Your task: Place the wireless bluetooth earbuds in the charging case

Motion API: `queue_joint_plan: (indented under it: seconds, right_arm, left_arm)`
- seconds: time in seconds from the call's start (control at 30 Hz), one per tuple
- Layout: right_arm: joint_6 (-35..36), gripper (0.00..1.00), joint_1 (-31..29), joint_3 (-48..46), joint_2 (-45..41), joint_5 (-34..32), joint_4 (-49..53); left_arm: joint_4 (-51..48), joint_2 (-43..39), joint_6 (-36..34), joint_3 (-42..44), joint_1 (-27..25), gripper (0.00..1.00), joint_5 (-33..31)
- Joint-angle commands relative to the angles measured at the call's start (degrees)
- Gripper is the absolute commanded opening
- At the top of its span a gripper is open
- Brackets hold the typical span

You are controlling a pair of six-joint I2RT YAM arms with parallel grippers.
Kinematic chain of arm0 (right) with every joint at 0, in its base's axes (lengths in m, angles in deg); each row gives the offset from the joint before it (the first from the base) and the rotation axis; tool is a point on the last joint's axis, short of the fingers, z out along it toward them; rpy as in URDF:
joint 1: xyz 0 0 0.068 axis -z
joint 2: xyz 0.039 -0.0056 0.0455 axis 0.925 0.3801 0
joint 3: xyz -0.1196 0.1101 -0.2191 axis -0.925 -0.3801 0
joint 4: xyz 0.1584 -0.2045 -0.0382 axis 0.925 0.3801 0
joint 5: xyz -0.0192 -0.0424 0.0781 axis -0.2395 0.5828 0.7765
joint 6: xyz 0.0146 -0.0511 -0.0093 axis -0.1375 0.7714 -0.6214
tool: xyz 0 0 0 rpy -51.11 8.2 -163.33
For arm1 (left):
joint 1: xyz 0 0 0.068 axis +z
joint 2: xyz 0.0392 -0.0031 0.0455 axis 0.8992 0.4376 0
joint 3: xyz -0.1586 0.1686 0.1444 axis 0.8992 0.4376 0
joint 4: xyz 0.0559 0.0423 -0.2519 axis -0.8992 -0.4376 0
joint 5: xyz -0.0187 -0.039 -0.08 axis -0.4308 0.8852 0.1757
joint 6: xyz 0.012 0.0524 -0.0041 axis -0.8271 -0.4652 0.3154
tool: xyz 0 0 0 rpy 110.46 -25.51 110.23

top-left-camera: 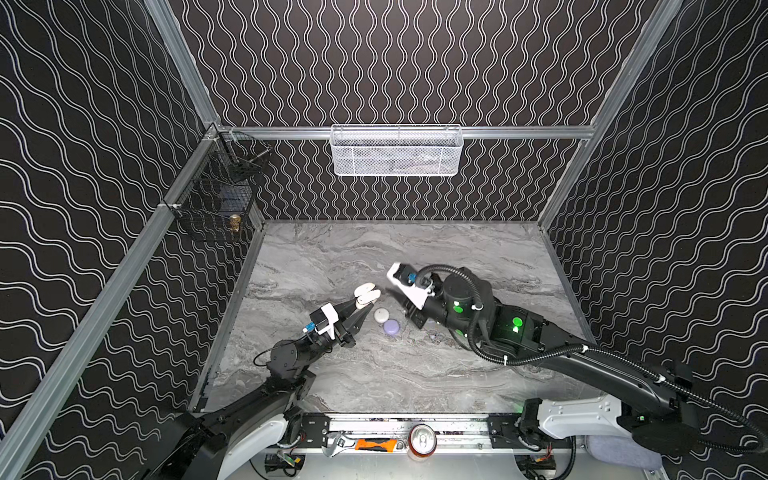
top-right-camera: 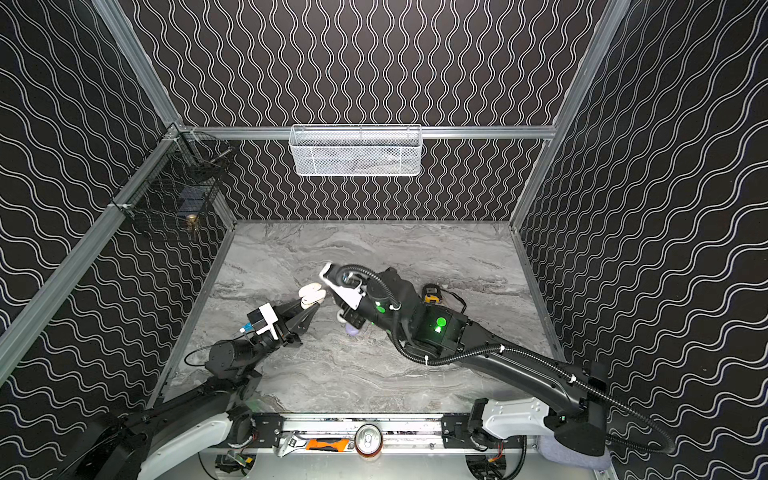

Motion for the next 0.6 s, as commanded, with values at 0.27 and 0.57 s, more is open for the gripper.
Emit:
queue_joint_plan:
  seconds: [0.27, 0.57]
  right_arm:
    - [22.22, 0.36, 0.58, -11.67, -5.63, 6.02, -3.99]
    - [23.87, 0.37, 3.76, -2.80, -4.03, 7.26, 1.62]
  left_arm:
    - [-4.57, -1.37, -2.90, -1.79, -0.07, 0.00, 2.68]
    - [-4.08, 0.15, -4.66, -2.37, -0.35, 0.00, 5.68]
